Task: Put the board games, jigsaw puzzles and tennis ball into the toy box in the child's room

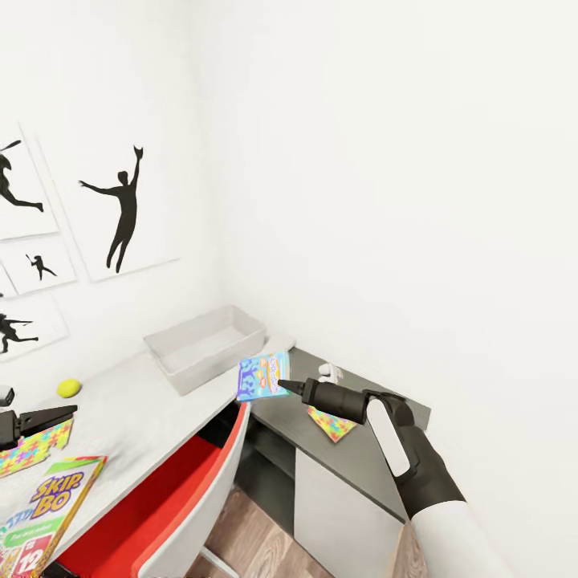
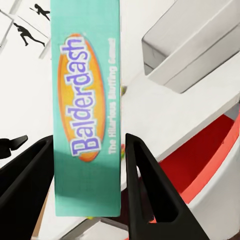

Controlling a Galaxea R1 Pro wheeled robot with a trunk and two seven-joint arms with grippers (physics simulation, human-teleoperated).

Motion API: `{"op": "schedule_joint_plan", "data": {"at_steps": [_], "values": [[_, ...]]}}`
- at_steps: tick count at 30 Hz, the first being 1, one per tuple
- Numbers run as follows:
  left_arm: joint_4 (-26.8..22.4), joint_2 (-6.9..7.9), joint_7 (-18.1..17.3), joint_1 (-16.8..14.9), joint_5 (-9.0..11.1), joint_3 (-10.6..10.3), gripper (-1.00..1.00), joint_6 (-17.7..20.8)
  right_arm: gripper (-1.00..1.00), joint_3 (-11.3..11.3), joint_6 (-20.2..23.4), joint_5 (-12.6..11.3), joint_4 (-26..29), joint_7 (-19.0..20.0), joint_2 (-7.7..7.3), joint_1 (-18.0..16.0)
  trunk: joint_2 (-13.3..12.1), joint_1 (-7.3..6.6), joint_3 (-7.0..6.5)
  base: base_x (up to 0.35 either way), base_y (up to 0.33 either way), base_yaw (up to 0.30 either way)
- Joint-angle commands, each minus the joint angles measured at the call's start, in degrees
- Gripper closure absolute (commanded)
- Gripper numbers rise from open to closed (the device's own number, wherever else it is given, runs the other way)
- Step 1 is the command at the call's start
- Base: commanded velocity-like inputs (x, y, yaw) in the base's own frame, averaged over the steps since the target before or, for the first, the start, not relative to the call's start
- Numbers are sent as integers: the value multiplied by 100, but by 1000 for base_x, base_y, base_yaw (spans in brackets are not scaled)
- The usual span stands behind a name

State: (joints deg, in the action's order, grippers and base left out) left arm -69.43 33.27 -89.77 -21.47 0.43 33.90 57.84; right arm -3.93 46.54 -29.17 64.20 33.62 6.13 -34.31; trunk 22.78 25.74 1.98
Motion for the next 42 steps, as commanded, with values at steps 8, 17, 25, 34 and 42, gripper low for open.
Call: {"op": "schedule_joint_plan", "data": {"at_steps": [8,17,25,34,42], "values": [[-95,-59,-23,1,-6,10,-100,61,100,6,39,-27,4,5,2,-5,14,4,14,17,-12,281],[-114,-83,-23,2,-8,6,-100,61,100,3,65,-33,104,23,2,-5,14,4,14,1,0,292],[-113,-83,-23,2,-8,10,-100,61,100,31,366,-56,850,30,7,-5,14,4,14,22,0,292],[-114,-89,-23,2,-8,19,-100,53,100,60,338,-98,958,32,3,-5,14,4,14,110,-24,224],[-199,-167,-23,2,-8,12,-100,52,100,76,379,-123,980,51,-3,-5,14,4,14,17,-14,16]]}}
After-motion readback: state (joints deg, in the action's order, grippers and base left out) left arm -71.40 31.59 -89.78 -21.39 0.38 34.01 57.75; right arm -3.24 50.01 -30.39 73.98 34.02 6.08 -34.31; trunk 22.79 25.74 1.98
